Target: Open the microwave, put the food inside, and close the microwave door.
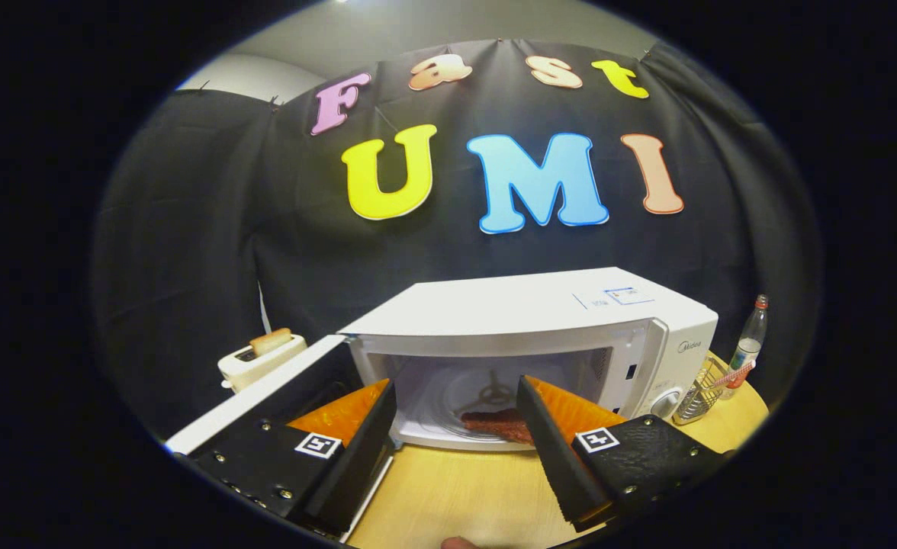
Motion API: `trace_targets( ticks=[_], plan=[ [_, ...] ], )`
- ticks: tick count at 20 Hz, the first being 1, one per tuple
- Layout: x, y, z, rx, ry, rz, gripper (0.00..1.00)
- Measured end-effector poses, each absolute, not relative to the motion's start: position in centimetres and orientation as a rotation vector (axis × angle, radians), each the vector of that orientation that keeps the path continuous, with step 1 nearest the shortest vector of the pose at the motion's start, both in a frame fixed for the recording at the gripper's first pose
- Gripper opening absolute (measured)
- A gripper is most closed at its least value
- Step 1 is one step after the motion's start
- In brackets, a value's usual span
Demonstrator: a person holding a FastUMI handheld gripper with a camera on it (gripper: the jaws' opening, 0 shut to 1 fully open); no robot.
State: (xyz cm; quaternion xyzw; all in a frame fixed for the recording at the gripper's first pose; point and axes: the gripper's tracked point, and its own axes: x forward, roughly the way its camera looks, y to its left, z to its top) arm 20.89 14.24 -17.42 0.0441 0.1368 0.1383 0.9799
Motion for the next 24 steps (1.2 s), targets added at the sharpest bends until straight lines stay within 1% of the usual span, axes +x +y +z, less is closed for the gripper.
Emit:
trace_targets(
  ticks=[5, 10, 14, 24],
  plan=[
    [15.5, 17.9, -12.8, 0.089, 0.221, 0.368, 0.96],
    [10.0, 22.8, -10.4, 0.063, 0.186, 0.475, 0.96],
    [6.0, 26.6, -10.2, 0.071, 0.193, 0.554, 0.96],
    [-3.3, 34.3, -14.0, 0.048, 0.278, 0.748, 0.96]
  ],
)
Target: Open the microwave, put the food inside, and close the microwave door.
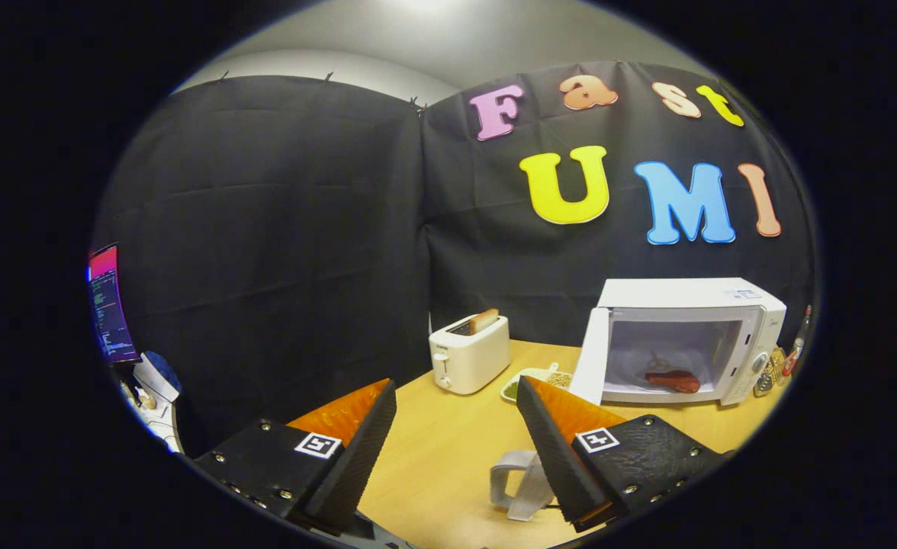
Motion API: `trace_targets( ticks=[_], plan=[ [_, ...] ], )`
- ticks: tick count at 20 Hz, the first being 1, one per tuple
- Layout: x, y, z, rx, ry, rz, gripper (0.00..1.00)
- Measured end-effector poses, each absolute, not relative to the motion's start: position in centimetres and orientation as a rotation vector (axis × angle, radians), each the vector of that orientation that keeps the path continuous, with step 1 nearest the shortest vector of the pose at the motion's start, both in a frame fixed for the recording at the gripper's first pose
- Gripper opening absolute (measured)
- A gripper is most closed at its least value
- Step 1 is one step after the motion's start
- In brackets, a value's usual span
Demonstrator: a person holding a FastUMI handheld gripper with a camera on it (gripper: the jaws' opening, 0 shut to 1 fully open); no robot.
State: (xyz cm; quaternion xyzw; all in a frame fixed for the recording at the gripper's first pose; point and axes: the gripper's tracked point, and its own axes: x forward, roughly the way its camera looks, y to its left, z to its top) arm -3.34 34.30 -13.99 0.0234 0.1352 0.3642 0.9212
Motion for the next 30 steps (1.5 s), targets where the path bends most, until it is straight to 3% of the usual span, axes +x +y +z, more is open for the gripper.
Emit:
trace_targets(
  ticks=[3, 5, 6, 8, 9, 10, 30],
  plan=[
    [-5.4, 35.5, -16.0, 0.021, 0.320, 0.790, 0.93],
    [-5.9, 35.6, -17.9, -0.002, 0.358, 0.793, 0.73],
    [-5.9, 35.3, -18.8, -0.008, 0.375, 0.781, 0.53],
    [-5.9, 35.4, -20.7, 0.002, 0.422, 0.797, 0.27],
    [-5.8, 34.8, -21.7, 0.004, 0.446, 0.788, 0.23],
    [-5.9, 34.8, -22.5, 0.008, 0.474, 0.804, 0.08],
    [-3.1, 23.8, -27.0, -0.054, 0.564, 0.721, 0.06]
  ],
)
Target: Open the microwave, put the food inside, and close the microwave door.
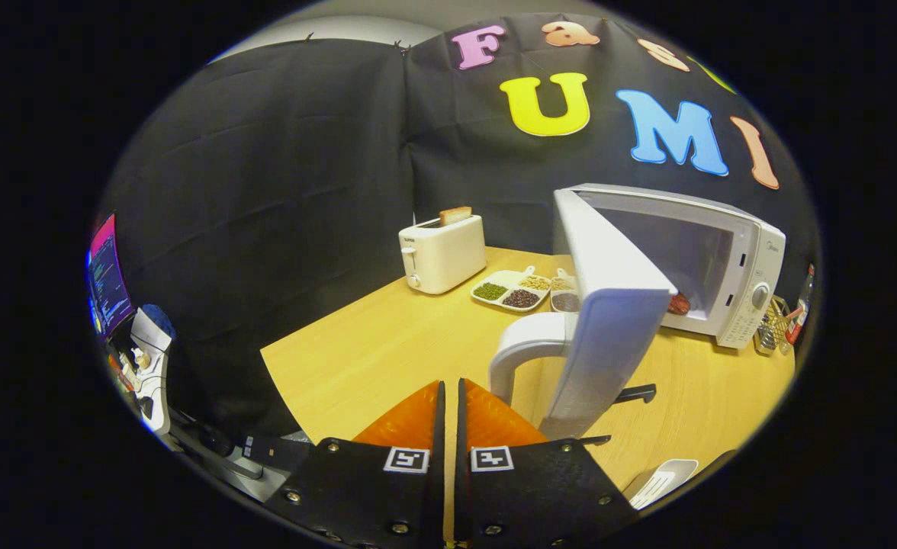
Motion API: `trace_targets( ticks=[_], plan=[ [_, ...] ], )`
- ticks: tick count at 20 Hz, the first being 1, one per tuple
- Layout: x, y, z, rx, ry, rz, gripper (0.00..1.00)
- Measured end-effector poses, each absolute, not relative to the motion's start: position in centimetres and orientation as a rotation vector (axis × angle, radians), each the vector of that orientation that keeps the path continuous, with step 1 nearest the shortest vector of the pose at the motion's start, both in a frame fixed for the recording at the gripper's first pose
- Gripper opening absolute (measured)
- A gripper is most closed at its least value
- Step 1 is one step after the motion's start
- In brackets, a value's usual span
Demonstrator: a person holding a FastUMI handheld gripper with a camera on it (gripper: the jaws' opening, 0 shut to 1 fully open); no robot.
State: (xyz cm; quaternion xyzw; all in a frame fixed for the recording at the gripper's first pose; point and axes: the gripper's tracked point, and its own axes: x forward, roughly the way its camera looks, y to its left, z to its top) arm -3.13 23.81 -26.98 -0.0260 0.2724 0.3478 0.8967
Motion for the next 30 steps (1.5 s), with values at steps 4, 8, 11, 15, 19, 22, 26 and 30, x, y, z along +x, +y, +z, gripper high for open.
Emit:
trace_targets(
  ticks=[4, 8, 11, 15, 19, 22, 26, 30],
  plan=[
    [-0.8, 20.9, -26.8, -0.033, 0.568, 0.654, 0.06],
    [1.6, 17.8, -26.7, -0.029, 0.565, 0.596, 0.06],
    [3.4, 15.9, -26.6, -0.029, 0.558, 0.562, 0.06],
    [6.4, 13.1, -26.2, -0.025, 0.545, 0.509, 0.06],
    [9.5, 10.7, -25.9, -0.020, 0.529, 0.449, 0.06],
    [11.7, 9.1, -25.6, -0.007, 0.517, 0.409, 0.06],
    [14.5, 7.4, -25.7, 0.005, 0.515, 0.363, 0.06],
    [17.0, 6.4, -25.7, 0.014, 0.501, 0.328, 0.06]
  ],
)
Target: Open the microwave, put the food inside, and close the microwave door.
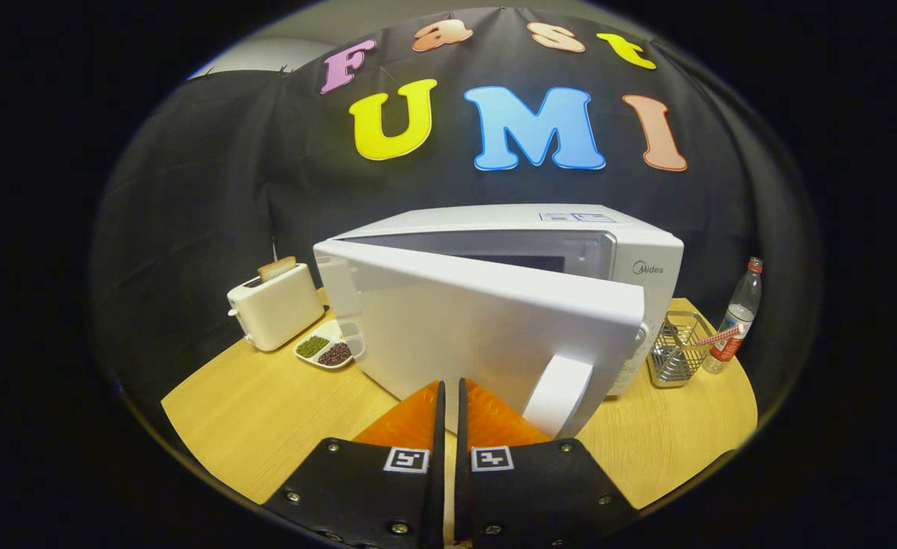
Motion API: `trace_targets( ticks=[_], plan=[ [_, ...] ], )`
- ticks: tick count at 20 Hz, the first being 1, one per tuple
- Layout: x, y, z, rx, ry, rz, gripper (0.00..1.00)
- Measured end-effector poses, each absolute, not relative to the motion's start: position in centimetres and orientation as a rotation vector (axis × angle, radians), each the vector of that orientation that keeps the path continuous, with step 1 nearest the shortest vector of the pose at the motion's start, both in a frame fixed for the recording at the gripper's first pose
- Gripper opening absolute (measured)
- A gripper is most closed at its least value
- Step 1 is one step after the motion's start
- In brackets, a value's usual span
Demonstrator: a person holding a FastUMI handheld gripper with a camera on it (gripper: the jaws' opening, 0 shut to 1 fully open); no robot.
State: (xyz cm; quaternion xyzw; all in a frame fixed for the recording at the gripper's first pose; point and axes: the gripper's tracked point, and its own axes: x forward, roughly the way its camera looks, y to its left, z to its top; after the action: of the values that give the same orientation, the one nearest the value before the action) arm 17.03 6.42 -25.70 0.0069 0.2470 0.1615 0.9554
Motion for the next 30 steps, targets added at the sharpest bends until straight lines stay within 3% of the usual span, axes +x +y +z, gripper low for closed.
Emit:
trace_targets(
  ticks=[17, 30],
  plan=[
    [26.2, 3.5, -25.9, 0.070, 0.467, 0.132, 0.06],
    [25.5, 3.9, -23.9, 0.026, 0.425, 0.095, 0.06]
  ],
)
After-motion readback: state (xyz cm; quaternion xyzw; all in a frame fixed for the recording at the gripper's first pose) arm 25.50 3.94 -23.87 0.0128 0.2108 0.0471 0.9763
